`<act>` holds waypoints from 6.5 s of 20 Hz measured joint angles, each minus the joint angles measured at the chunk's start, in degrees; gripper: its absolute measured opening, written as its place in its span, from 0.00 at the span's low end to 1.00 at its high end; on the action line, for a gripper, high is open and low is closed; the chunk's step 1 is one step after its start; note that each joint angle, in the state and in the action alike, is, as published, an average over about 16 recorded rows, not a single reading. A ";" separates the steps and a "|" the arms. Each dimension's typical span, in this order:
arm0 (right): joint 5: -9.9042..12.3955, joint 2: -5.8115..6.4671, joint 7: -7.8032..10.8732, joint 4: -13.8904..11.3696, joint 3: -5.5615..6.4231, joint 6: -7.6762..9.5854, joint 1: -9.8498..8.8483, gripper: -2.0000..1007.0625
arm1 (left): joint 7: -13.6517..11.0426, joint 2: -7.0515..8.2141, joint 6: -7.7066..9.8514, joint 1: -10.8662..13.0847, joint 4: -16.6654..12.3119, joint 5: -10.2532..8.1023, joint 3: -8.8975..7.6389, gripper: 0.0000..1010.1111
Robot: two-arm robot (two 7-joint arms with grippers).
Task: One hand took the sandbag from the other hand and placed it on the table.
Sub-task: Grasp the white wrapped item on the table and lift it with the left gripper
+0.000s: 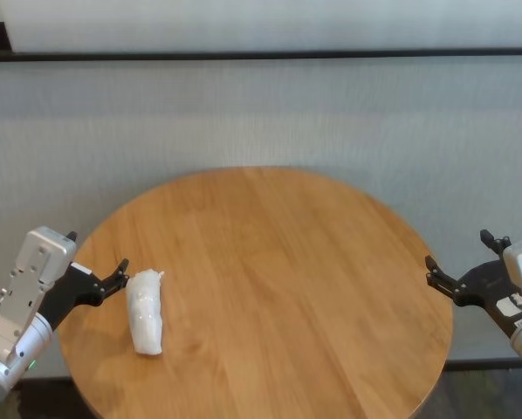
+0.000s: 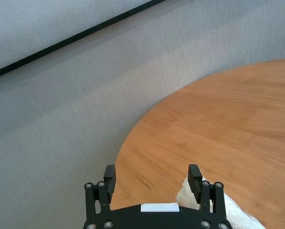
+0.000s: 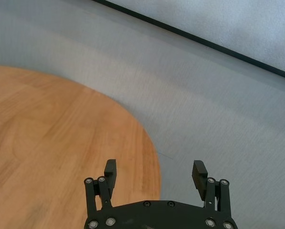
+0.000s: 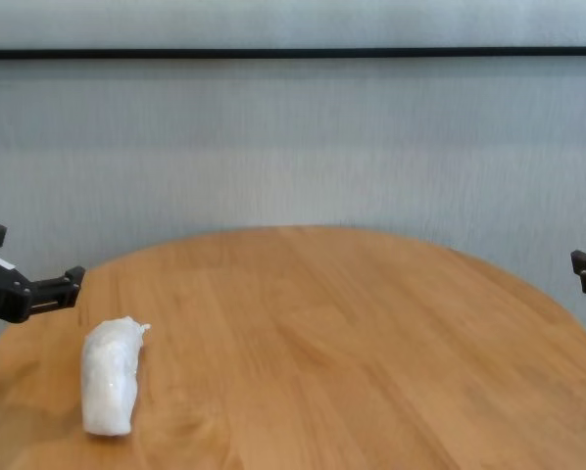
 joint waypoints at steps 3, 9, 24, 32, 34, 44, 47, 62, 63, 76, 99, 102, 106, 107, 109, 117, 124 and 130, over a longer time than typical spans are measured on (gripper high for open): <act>0.00 0.00 0.00 0.00 0.00 0.00 0.00 0.99 | 0.00 0.00 0.00 0.00 0.00 0.00 0.00 0.99; 0.00 0.00 0.00 0.00 0.00 0.00 0.00 0.99 | -0.03 -0.01 -0.01 0.00 0.01 -0.01 0.00 0.99; 0.00 0.00 0.00 0.00 0.00 0.00 0.00 0.99 | -4.40 -4.06 3.20 -1.37 2.81 -5.88 -2.08 0.99; 0.00 0.00 0.00 0.00 0.00 0.00 0.00 0.99 | -3.48 -6.82 11.73 0.92 -3.07 -9.82 -3.31 0.99; 0.00 0.00 0.00 0.00 0.00 0.00 0.00 0.99 | -2.19 -7.47 14.16 2.12 -5.25 -10.18 -3.49 0.99; 0.00 0.00 0.00 0.00 0.01 0.00 0.00 0.99 | 5.51 -11.00 22.90 7.67 -12.81 -8.08 -3.36 0.99; 0.00 0.00 0.00 0.00 0.01 0.00 0.00 0.99 | 6.88 -12.11 23.63 8.49 -13.23 -7.16 -3.27 0.99; 0.00 0.00 0.00 0.00 0.01 0.00 0.00 0.99 | 9.48 -14.95 24.69 8.71 -11.39 -3.23 -4.00 0.99; 0.00 0.00 0.00 0.00 0.01 0.00 0.00 0.99 | 9.51 -15.07 24.73 8.69 -11.25 -3.07 -4.11 0.99; 0.00 0.00 0.00 0.00 0.01 0.00 0.00 0.99 | 8.98 -16.95 24.53 8.88 -9.33 -1.92 -5.40 0.99; 0.00 0.00 0.00 0.00 0.01 0.00 0.00 0.99 | 6.96 -19.84 23.31 8.08 -5.29 -0.13 -7.52 0.99; 0.00 0.00 0.00 0.00 0.01 0.00 0.00 0.99 | 6.55 -20.08 23.11 7.88 -4.77 0.21 -7.77 0.99; 0.00 0.00 0.00 0.00 0.01 0.00 0.00 0.99 | 5.97 -20.38 22.81 7.51 -4.06 0.71 -8.05 0.99; 0.00 0.00 0.00 0.00 0.01 0.00 0.00 0.99 | 5.83 -20.46 22.73 7.39 -3.86 0.85 -8.11 0.99; 0.00 0.00 0.00 0.00 0.01 0.00 0.00 0.99 | 5.55 -20.62 22.60 7.12 -3.44 1.13 -8.21 0.99; 0.00 0.00 0.00 0.00 0.01 0.00 0.00 0.99 | 4.48 -21.17 22.44 6.01 -1.81 2.26 -8.57 0.99; 0.00 0.00 0.00 0.00 0.01 0.00 0.00 0.99 | 3.87 -21.54 22.85 5.53 -1.11 3.25 -8.97 0.99; 0.00 0.00 0.00 0.00 0.01 0.00 0.00 0.99 | 2.96 -21.71 23.12 5.70 -1.09 3.69 -9.43 0.99</act>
